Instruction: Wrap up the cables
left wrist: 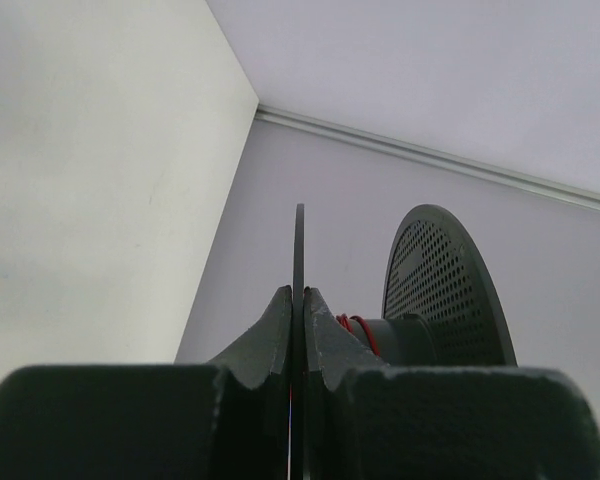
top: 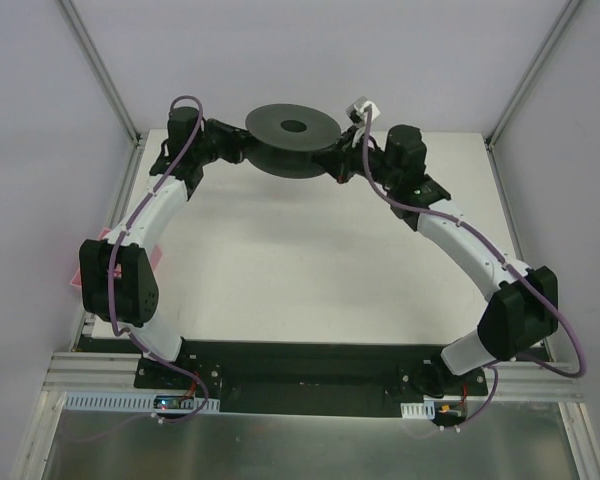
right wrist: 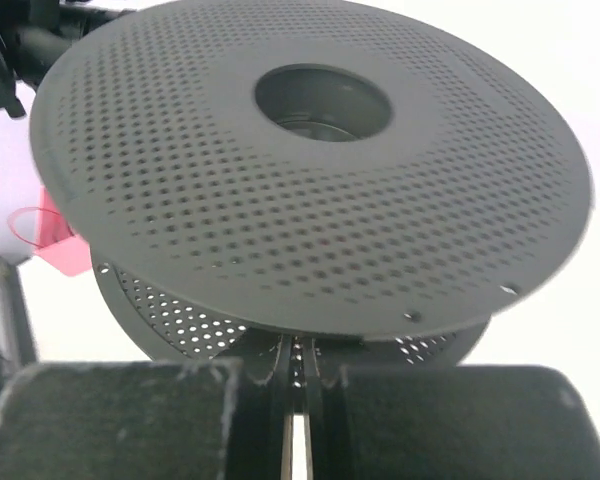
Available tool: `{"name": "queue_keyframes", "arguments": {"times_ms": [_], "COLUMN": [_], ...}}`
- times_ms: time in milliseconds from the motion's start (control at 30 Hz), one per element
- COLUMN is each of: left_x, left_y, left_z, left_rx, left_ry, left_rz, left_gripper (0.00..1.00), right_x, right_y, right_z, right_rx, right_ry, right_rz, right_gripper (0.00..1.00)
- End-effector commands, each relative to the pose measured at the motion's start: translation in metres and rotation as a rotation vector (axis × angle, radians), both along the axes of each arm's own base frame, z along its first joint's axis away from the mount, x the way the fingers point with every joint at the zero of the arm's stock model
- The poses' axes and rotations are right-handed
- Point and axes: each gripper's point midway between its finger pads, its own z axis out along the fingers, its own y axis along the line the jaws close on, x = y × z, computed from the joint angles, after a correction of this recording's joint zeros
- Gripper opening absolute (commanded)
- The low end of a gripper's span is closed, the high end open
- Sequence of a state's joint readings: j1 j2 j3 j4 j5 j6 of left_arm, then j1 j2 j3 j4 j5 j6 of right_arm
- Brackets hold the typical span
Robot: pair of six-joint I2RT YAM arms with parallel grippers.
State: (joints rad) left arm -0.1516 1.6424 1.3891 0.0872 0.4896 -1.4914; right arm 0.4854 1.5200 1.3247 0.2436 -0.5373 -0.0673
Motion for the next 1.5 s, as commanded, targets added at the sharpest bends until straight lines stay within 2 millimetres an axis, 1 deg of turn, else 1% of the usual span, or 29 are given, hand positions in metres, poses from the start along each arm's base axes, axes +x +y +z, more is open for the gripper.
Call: {"name": "queue_keyframes", "arguments": {"times_ms": [0,67,233,300,467,600,667,800,900,1033,1200,1300,1467], "left_x": [-0.005,-0.008,-0.014,-0.016,-0.019,-0.023,-0.025,-0.029,-0.029,-0.03,-0.033,-0.035,-0.034], "left_y": [-0.002,-0.005,-0.011,-0.014,-0.024,-0.037,-0.043,-0.051,-0.054,-0.059,-0.067,-0.071,-0.071], "left_z": [0.04,0.04,0.037,0.037,0.046,0.047,0.05,0.049,0.048,0.049,0.053,0.053,0.053], "left_rx": [-0.074,-0.088,-0.097,-0.092,-0.057,-0.053,-0.045,-0.028,-0.023,-0.018,-0.012,-0.01,-0.003], "left_ry": [-0.041,-0.023,0.003,-0.004,-0.076,-0.085,-0.11,-0.133,-0.135,-0.149,-0.19,-0.196,-0.204], "left_rz": [0.046,0.044,0.034,0.029,0.009,-0.016,-0.033,-0.056,-0.062,-0.073,-0.095,-0.104,-0.099], "left_gripper": [0.0,0.0,0.0,0.0,0.0,0.0,0.0,0.0,0.0,0.0,0.0,0.0,0.0], "right_x": [-0.013,-0.014,-0.029,-0.032,-0.032,-0.033,-0.032,-0.032,-0.032,-0.036,-0.035,-0.033,-0.032], "right_y": [0.003,0.004,0.017,0.023,0.029,0.033,0.035,0.037,0.038,0.04,0.04,0.039,0.037], "right_z": [0.034,0.032,0.038,0.036,0.029,0.032,0.029,0.032,0.03,0.026,0.021,0.022,0.021], "right_rx": [-0.135,-0.193,-0.266,-0.304,-0.376,-0.396,-0.417,-0.433,-0.445,-0.451,-0.458,-0.458,-0.461], "right_ry": [-0.336,-0.425,-0.651,-0.72,-0.814,-0.873,-0.899,-0.955,-0.974,-0.994,-0.984,-0.98,-0.975], "right_rz": [-0.041,-0.062,-0.041,-0.026,-0.003,0.007,0.014,0.028,0.039,0.066,0.068,0.058,0.056], "right_gripper": [0.0,0.0,0.0,0.0,0.0,0.0,0.0,0.0,0.0,0.0,0.0,0.0,0.0]}}
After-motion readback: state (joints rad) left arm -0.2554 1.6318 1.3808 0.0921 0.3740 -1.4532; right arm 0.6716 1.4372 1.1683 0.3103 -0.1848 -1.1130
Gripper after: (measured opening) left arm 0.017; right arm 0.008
